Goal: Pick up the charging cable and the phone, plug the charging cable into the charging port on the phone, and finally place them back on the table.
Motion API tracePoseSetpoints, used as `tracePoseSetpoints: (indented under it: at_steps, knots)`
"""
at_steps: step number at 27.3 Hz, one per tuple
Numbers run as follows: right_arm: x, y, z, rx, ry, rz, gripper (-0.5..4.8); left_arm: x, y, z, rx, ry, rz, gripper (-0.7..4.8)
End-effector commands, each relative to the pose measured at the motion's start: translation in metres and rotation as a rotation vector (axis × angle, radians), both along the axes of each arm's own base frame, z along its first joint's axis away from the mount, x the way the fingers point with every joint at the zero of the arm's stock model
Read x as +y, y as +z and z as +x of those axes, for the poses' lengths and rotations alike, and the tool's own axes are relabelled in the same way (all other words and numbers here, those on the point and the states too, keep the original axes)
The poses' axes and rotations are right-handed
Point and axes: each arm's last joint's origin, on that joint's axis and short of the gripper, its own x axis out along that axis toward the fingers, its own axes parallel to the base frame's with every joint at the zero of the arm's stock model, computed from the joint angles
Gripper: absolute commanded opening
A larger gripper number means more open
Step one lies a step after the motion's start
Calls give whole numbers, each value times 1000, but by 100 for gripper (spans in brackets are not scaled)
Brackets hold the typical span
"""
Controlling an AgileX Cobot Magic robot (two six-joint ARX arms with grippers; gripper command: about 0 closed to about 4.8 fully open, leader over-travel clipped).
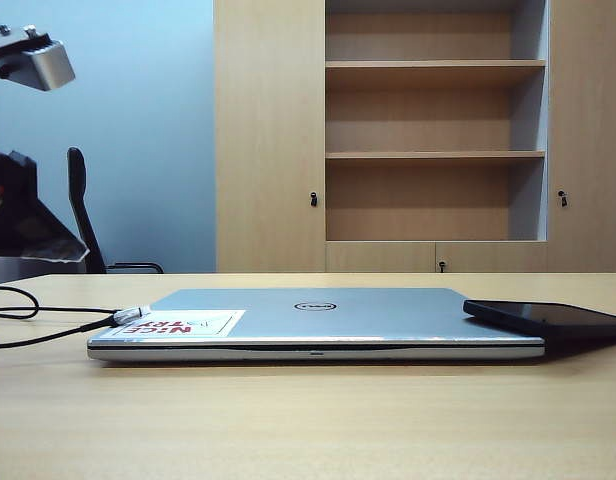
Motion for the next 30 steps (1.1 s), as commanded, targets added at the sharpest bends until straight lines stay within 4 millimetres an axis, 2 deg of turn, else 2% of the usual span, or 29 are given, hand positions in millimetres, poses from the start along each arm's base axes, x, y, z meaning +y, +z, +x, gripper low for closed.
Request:
tracePoseSetpoints:
  at_steps: [1, 9, 18, 30]
  knots:
    - [0, 4, 0, -18, 0, 21, -9, -1, -3, 3, 4, -7, 9, 372]
    - [0, 4, 0, -20, -1, 26, -9, -7, -20, 20, 9, -35, 69, 372]
    - [0, 5, 0, -22, -1, 28, -9, -10, -37, 29, 47, -58, 123, 372]
    - [0, 5, 0, -22, -2, 28, -8, -11, -32, 33, -19, -54, 102, 368]
